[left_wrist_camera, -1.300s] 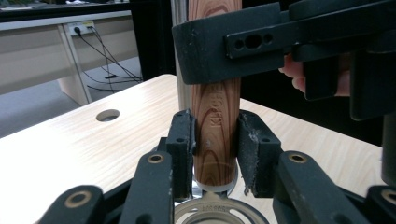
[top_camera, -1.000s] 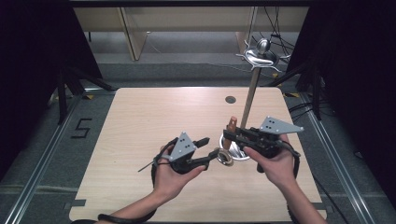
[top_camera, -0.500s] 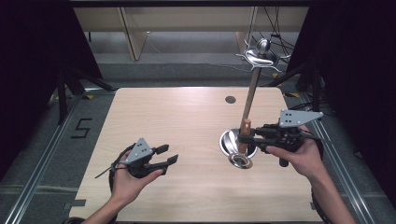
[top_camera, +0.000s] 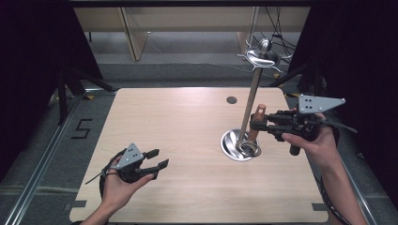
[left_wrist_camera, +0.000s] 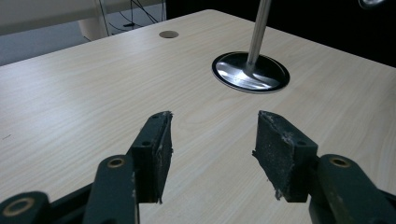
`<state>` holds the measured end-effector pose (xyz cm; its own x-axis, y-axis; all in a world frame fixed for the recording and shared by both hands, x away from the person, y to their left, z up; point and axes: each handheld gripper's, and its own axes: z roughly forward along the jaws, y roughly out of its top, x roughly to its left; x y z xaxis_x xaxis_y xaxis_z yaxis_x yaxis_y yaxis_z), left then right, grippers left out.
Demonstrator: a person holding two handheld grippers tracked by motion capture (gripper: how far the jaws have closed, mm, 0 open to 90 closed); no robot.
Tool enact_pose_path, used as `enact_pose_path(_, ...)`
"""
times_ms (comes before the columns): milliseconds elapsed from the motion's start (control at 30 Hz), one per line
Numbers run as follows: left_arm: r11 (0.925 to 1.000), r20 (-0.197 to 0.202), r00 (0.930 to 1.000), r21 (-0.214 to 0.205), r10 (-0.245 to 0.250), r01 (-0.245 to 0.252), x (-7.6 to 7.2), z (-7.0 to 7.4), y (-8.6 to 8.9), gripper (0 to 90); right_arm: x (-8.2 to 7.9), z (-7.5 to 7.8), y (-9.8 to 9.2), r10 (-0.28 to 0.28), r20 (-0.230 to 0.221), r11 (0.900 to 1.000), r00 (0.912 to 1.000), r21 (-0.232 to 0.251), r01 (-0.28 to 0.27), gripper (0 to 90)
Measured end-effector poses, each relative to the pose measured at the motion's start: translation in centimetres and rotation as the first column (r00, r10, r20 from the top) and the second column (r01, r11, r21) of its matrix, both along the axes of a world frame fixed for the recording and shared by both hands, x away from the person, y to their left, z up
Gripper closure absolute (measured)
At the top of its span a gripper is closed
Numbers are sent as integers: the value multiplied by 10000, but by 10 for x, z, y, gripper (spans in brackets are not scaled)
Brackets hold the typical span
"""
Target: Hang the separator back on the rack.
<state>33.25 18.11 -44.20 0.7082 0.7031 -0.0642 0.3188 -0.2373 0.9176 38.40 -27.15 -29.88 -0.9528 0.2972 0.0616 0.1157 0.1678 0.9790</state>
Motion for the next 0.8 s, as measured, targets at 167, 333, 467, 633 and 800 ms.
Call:
enact_pose_path(167, 10000, 86, 10000, -73, 27, -26, 0, 1, 1, 445, 1, 8, 5, -46, 122, 9999, 9999, -138, 48, 739)
enact_pose_path(333, 9999, 139, 9998, 27, 159, -159, 0, 1, 1, 428, 3, 17, 12, -253, 358, 9996, 9990, -144, 259, 739)
enact_pose_path(467, 9999, 222, 9996, -7, 170, -170, 0, 2, 1, 421, 0, 25, 18, -400, 303, 9992, 9987, -73, 402, 739)
enact_pose_path(633, 9998, 193, 9996, -36, 217, -216, 0, 2, 1, 421, 0, 32, 23, -543, 454, 9984, 9975, -151, 550, 739)
enact_pose_path(800, 9997, 238, 9994, -18, 252, -252, 1, 3, 2, 419, 3, 37, 26, -587, 516, 9982, 9969, -91, 592, 738)
